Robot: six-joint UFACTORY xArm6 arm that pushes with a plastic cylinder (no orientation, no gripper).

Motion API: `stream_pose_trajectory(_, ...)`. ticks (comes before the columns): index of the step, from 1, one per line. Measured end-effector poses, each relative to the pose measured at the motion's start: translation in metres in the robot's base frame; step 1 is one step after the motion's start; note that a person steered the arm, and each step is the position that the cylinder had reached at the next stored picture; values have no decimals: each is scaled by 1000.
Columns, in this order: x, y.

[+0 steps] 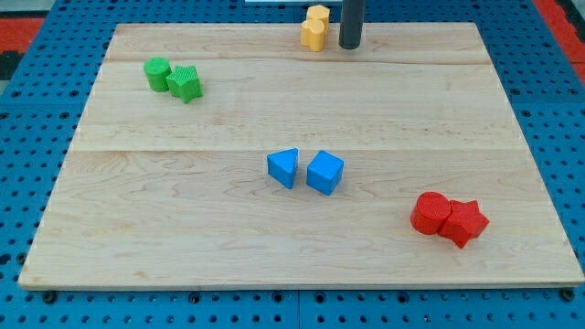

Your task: Place your arm at the bottom right corner of the board

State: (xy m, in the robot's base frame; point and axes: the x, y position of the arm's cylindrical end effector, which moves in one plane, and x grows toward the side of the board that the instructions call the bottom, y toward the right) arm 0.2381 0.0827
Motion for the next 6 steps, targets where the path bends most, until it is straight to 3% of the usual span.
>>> stream_pose_trajectory(2, 0, 5)
stream_pose_trajectory(3, 59, 45)
stream_pose_trajectory(5, 181, 232)
stream_pose_trajectory(6, 278, 249)
